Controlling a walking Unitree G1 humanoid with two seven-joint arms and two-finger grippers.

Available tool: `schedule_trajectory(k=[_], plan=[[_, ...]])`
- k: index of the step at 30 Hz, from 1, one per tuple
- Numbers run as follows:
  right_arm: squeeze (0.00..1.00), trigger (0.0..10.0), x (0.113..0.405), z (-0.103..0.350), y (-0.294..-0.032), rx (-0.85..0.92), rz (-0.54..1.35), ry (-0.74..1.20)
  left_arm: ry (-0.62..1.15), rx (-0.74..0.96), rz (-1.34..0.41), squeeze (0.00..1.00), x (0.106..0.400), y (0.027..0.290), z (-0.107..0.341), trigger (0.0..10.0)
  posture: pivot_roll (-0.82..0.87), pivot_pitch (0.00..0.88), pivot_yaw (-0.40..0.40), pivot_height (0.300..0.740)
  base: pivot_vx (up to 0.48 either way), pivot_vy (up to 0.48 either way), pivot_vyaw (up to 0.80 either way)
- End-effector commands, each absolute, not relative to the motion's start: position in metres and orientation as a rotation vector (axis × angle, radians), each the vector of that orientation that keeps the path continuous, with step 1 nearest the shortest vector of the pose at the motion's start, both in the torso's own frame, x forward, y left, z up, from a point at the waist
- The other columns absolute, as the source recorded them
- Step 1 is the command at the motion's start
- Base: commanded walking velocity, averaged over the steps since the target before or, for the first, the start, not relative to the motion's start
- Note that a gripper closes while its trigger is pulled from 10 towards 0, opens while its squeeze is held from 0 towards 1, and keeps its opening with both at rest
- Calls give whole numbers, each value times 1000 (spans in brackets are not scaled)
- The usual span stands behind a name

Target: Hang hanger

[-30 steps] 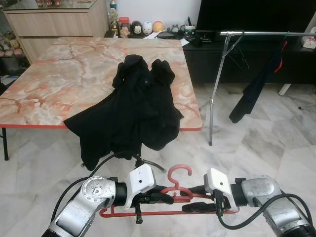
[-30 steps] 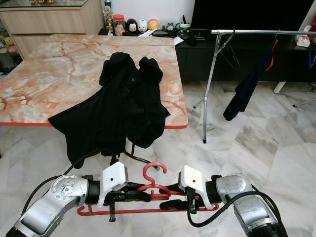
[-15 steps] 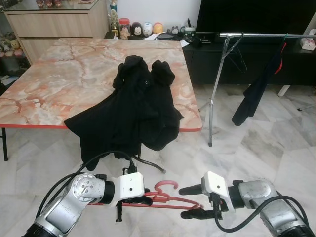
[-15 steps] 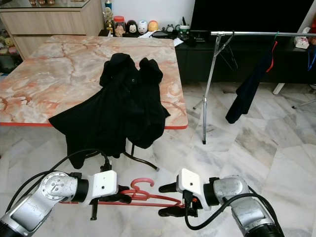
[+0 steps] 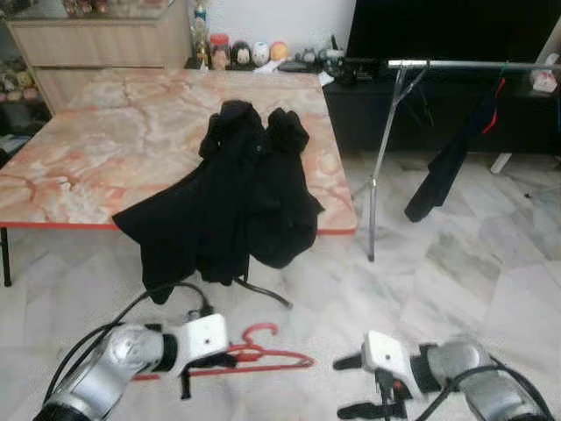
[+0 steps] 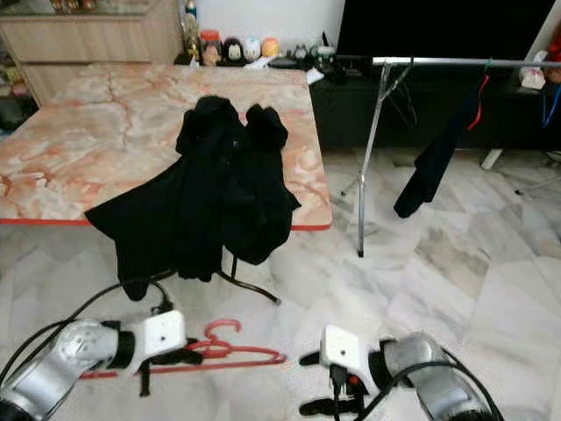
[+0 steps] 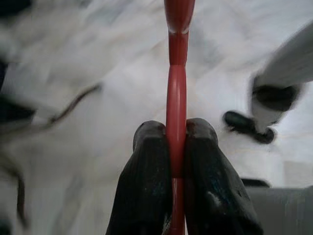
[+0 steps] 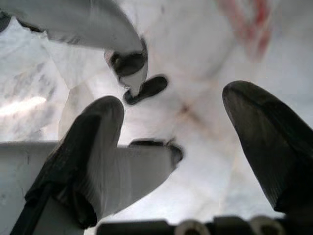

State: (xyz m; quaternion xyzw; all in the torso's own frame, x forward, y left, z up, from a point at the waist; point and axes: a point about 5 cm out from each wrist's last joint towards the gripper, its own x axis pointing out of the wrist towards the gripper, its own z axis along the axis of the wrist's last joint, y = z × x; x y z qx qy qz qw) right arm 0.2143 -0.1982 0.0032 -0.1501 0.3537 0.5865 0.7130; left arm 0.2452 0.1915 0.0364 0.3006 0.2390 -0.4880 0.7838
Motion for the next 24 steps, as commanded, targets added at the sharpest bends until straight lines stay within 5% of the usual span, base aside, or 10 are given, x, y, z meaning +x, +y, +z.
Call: schedule_trajectory(k=[1,3,4,5,14,18,24], plan=[[0,10000,210,-6,-202,-318,1261,816,530,675,-1002,0,242,198,26,1686,-6,0,-69,740,0,0,0],[0,10000,202,-17,-206,-273,1207,856,575,675,-930,0,237,206,10,8471,-5,0,-68,740,0,0,0],[0,10000,202,-17,-206,-273,1207,856,575,675,-930,0,237,206,10,8471,-5,0,-68,740,0,0,0],[0,10000,199,-23,-207,-265,1168,872,588,683,-883,0,235,210,4,10000,-9,0,-67,740,0,0,0],[0,10000,162,-81,-208,-130,456,1016,847,327,-244,0,192,241,-57,10000,1,0,-65,740,0,0,0],[0,10000,158,-87,-215,-8,127,978,929,266,-56,0,172,257,-69,10000,-5,0,-58,740,0,0,0],[0,10000,144,-93,-226,-91,-112,1032,1033,178,63,0,149,257,-82,10000,-26,0,-32,740,0,0,0]])
